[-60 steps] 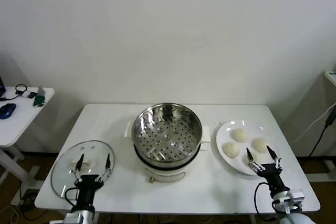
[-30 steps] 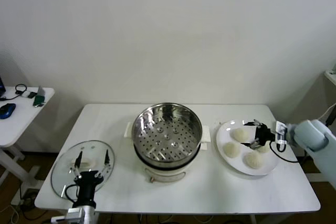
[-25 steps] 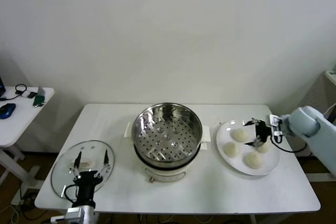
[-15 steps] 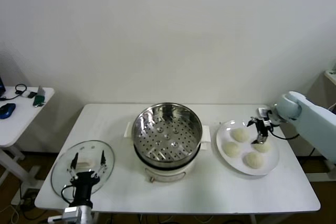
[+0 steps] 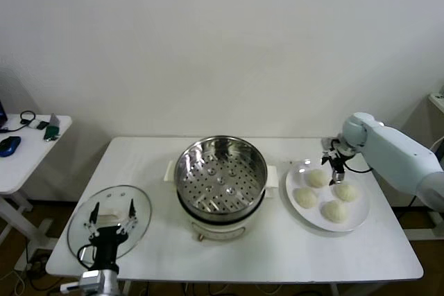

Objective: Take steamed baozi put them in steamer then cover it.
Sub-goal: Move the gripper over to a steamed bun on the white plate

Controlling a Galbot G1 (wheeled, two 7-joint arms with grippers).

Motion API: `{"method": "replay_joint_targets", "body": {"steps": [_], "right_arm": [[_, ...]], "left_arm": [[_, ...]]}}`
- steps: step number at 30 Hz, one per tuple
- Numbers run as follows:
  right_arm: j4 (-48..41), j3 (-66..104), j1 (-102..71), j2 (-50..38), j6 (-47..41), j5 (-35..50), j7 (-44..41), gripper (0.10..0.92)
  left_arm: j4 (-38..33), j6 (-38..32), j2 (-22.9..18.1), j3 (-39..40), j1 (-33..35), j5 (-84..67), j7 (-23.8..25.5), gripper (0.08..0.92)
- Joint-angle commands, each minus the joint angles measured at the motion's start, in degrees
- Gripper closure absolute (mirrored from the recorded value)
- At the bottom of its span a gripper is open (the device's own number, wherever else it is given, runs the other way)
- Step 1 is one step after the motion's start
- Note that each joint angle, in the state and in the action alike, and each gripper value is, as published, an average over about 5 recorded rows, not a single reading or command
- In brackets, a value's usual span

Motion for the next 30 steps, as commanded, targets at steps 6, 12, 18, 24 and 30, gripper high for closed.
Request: {"method": "replay_joint_targets", "body": {"steps": [6,12,18,24,30], "right_arm": [[-8.7,2.0,-1.3,6.1,2.1,-4.5,-0.8,0.203],[-10.6,4.4,-1.8,7.8,3.5,-6.3,-1.0,0.203],[-11.8,6.1,-1.8,8.8,4.1,-6.6,-1.0,0.203],[-12.6,6.7,-1.7,9.3,5.1,-7.6,-1.2,0.208],[-13.0,8.0,-1.8,9.5,6.0,-9.0,-1.8,0.266]], "left_arm": [[0.7,0.4,0.3,-0.3,-0.6,-0.2,-0.2,0.177],[0.9,0.5,0.4,-0.4,-0.8,-0.3,-0.2,0.177],[1.0,0.5,0.5,-0.5,-0.7,-0.3,-0.2,0.177],[1.0,0.4,0.4,-0.5,-0.6,-0.3,-0.2,0.177],[0.9,0.2,0.4,-0.7,-0.3,-0.3,-0.2,0.177]]}}
